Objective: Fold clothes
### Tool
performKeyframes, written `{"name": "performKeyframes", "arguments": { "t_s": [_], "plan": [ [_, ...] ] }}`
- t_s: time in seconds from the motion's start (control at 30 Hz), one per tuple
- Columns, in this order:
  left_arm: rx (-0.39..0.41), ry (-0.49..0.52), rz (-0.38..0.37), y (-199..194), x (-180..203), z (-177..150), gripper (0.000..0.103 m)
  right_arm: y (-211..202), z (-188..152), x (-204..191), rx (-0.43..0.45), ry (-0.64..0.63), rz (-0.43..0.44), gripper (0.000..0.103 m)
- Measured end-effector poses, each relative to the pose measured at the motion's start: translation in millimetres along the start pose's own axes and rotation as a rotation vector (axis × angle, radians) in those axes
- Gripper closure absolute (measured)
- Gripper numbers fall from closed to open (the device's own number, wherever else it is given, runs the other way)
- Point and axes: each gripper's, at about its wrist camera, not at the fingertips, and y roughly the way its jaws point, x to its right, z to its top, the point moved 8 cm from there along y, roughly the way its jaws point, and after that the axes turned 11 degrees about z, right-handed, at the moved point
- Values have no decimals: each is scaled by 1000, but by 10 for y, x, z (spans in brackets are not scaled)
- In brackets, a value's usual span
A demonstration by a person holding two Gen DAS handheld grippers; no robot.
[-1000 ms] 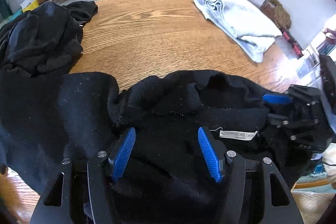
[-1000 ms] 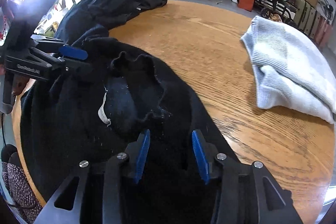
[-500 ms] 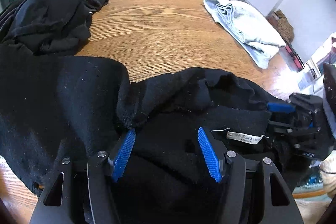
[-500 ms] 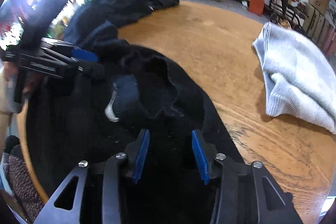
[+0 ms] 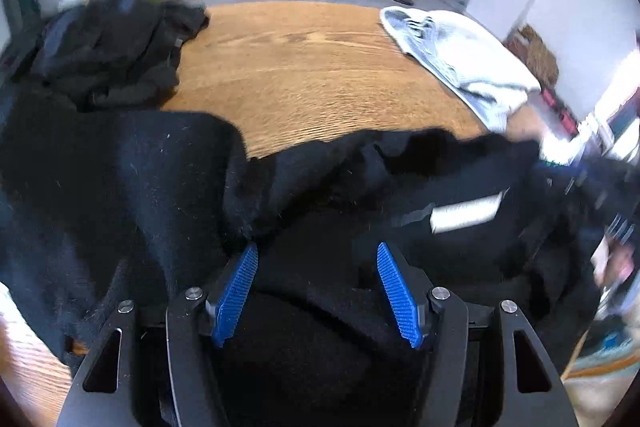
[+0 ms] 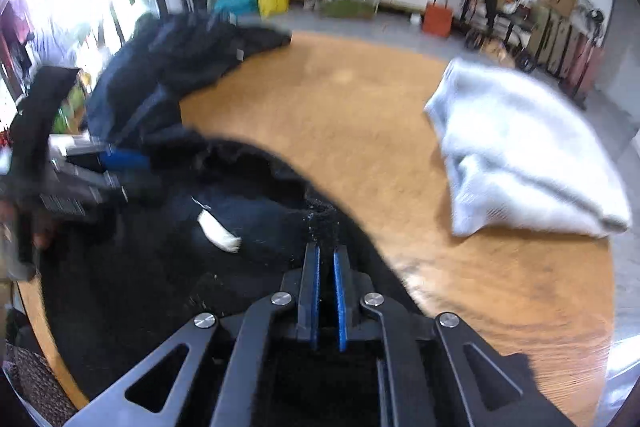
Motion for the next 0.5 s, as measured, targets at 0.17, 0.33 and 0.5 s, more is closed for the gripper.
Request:
{"name": "performKeyframes", "arguments": {
  "t_s": [0.17, 0.33, 0.5],
  "plan": [
    [107, 263, -15, -323, 287, 39, 39, -368, 88, -144, 54, -13, 26, 96],
    [42, 454, 8, -262, 428, 157, 39, -436, -114, -258, 44, -3, 61, 96],
    [-5, 563, 51, -48, 409, 330, 39, -398, -279, -180, 43, 80, 83, 96]
  ]
}}
